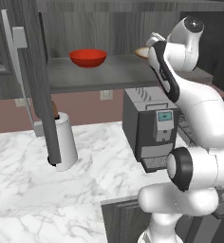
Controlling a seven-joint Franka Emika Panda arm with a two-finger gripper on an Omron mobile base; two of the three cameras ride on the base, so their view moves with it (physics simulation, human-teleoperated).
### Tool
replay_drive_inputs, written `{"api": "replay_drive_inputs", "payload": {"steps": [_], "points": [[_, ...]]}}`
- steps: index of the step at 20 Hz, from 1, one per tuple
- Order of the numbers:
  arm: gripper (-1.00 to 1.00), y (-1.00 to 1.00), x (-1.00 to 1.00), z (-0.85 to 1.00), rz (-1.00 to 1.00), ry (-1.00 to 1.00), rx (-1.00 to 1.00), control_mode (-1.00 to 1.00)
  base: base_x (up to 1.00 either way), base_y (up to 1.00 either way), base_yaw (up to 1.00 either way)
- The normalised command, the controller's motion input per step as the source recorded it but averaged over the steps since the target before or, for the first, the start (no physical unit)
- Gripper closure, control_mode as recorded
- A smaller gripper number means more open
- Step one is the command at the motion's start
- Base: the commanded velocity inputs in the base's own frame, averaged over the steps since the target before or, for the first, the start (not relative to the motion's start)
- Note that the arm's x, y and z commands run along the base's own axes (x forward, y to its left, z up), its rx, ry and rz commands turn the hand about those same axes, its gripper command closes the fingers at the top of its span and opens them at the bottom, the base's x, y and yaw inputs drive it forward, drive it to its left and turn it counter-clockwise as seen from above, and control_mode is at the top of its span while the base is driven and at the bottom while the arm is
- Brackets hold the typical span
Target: Take the smaller bowl and place it next to the appetizer plate on the dining counter , and place the larger bowl next to the plate with cooked food.
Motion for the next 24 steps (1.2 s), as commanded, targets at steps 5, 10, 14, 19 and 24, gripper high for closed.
{"api": "replay_drive_inputs", "payload": {"steps": [5, 10, 14, 19, 24], "points": [[-1.00, -0.19, 0.67, 0.00, 0.00, 0.02, 0.00, -1.00, 0.00, 0.00, 0.00], [-1.00, -0.19, 0.39, -0.19, -0.01, 0.00, 0.00, -1.00, 0.00, 0.00, 0.00], [1.00, 0.00, 0.34, -0.37, -0.05, 0.00, -0.02, -1.00, 0.00, 0.00, 0.00], [1.00, 0.00, 0.41, -0.26, -0.03, 0.00, 0.00, -1.00, 0.00, 0.00, 0.00], [1.00, 0.00, -0.20, -0.23, -0.02, -0.01, 0.00, -1.00, 0.00, 0.00, 0.00]]}}
